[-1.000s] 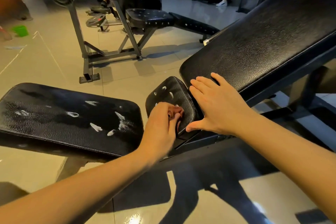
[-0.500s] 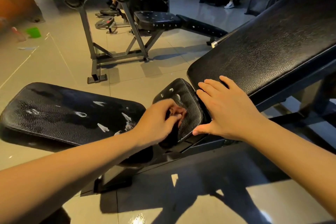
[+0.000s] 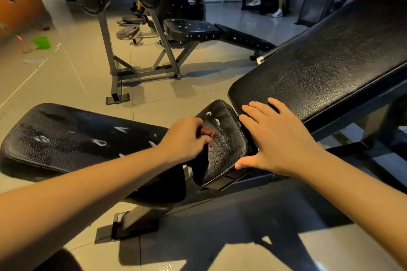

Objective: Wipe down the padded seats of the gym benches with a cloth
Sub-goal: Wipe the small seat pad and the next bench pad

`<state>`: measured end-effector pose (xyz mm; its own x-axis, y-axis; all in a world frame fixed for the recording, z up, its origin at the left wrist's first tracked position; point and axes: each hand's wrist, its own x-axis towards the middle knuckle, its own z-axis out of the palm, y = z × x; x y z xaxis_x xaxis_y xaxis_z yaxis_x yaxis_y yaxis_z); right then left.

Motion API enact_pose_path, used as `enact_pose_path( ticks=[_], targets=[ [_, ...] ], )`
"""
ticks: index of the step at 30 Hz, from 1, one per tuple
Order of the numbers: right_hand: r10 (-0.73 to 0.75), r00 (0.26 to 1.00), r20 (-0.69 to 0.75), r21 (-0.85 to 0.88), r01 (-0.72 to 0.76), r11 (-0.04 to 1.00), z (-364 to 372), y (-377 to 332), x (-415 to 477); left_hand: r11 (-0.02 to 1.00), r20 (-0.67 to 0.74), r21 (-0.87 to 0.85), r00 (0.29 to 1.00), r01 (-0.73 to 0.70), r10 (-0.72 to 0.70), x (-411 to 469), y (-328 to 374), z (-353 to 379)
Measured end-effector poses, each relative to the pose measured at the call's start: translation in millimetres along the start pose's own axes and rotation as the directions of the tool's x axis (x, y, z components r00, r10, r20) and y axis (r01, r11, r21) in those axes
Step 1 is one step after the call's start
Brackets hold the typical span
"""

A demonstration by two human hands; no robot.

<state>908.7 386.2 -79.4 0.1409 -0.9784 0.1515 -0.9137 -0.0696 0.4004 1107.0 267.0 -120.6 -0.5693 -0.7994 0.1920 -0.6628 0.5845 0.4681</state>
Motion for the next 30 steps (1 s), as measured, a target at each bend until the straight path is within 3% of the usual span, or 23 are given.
enact_pose_path(
  ticks=[2, 5, 12, 14, 18, 21, 27, 30],
  targets=[
    [-0.003, 1.000, -0.014, -0.003, 0.003, 1.000, 0.9, -0.8, 0.6, 0.993, 0.094, -0.051, 0.989, -0.110, 0.114, -36.1, 12.7, -4.9],
    [-0.002, 0.999, -0.042, 0.001, 0.002, 1.000, 3.0, -0.4, 1.4, 0.970, 0.136, 0.013, 0.962, -0.242, 0.238, -51.7, 17.3, -5.0],
    [0.016, 0.999, 0.028, 0.018, -0.016, 1.000, -5.2, -3.1, 2.2, 0.987, -0.005, 0.071, 0.989, 0.145, -0.145, 34.1, -32.5, -3.8],
    [0.018, 0.999, 0.049, 0.022, -0.019, 1.000, -7.0, -3.3, 2.2, 0.989, -0.022, 0.032, 0.989, 0.148, -0.147, 23.7, -28.6, -1.3],
    [0.017, 0.999, 0.031, 0.002, -0.017, 1.000, -4.7, -3.2, 1.6, 0.997, 0.083, -0.075, 0.996, -0.009, 0.016, -38.7, 5.4, 3.1],
    [0.016, 1.000, 0.011, 0.004, -0.016, 1.000, -2.5, -2.9, 2.4, 0.992, 0.076, -0.020, 0.990, -0.122, 0.123, -53.2, 11.5, 10.8],
    [0.028, 0.999, 0.029, 0.025, -0.029, 0.999, -4.5, -5.4, 1.8, 0.974, -0.053, 0.000, 0.972, 0.228, -0.227, 8.0, -27.4, 9.8],
    [0.030, 0.999, 0.027, 0.021, -0.030, 0.999, -5.1, -4.4, 2.3, 0.986, -0.027, -0.059, 0.987, 0.155, -0.157, -3.9, -8.4, 8.8]
  ],
)
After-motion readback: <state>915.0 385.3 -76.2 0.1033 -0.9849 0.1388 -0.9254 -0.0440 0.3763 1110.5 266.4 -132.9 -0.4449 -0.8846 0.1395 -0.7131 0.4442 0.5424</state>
